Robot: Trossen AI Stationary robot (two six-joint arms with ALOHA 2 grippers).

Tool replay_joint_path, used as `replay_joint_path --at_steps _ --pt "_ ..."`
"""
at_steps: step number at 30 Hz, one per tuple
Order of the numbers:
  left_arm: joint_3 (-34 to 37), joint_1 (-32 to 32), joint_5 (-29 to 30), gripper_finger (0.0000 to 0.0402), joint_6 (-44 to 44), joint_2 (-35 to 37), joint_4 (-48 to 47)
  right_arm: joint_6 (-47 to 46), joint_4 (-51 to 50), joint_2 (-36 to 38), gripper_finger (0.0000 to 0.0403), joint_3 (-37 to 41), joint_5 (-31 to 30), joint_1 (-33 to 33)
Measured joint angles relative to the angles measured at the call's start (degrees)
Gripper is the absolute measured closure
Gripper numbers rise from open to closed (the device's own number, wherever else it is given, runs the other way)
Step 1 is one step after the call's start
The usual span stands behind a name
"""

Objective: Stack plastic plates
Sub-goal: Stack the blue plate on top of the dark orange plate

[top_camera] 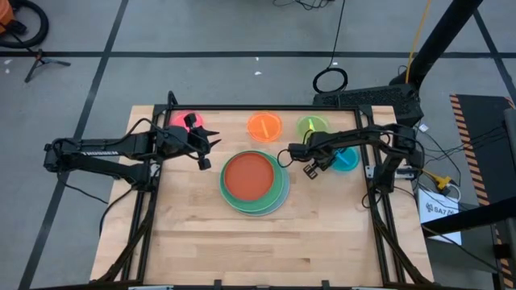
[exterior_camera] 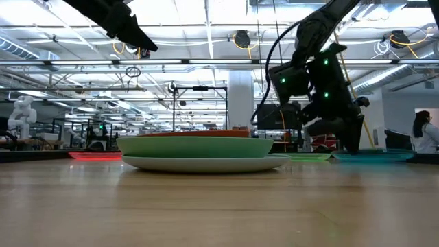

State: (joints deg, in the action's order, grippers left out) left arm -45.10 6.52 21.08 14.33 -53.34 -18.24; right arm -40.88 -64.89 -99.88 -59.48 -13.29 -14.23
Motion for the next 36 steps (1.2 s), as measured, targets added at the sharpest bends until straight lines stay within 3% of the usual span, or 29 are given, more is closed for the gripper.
replay_joint_path --at_steps 15,23,29,34,36 --pt "0.0 0.0 0.0 0.0289 0.52 0.0 0.04 1.64 0.25 12.96 0.0402 -0.18 -0.18 11.37" --pt "0.0 0.0 0.0 0.0289 0.67 0.0 0.06 6.86 1.56 12.27 0.0402 -10.82 -5.5 14.78" --pt "-0.02 0.0 0.0 0.0289 0.76 0.0 0.09 20.34 14.4 10.51 0.0402 -16.27 -5.76 15.91" --pt "-0.02 0.0 0.0 0.0289 0.9 -0.01 0.08 40.93 26.62 5.95 0.0403 -17.84 4.38 18.06" --pt "-0.02 0.0 0.0 0.0289 0.39 0.0 0.06 48.17 27.57 3.69 0.0403 -19.5 4.61 19.42"
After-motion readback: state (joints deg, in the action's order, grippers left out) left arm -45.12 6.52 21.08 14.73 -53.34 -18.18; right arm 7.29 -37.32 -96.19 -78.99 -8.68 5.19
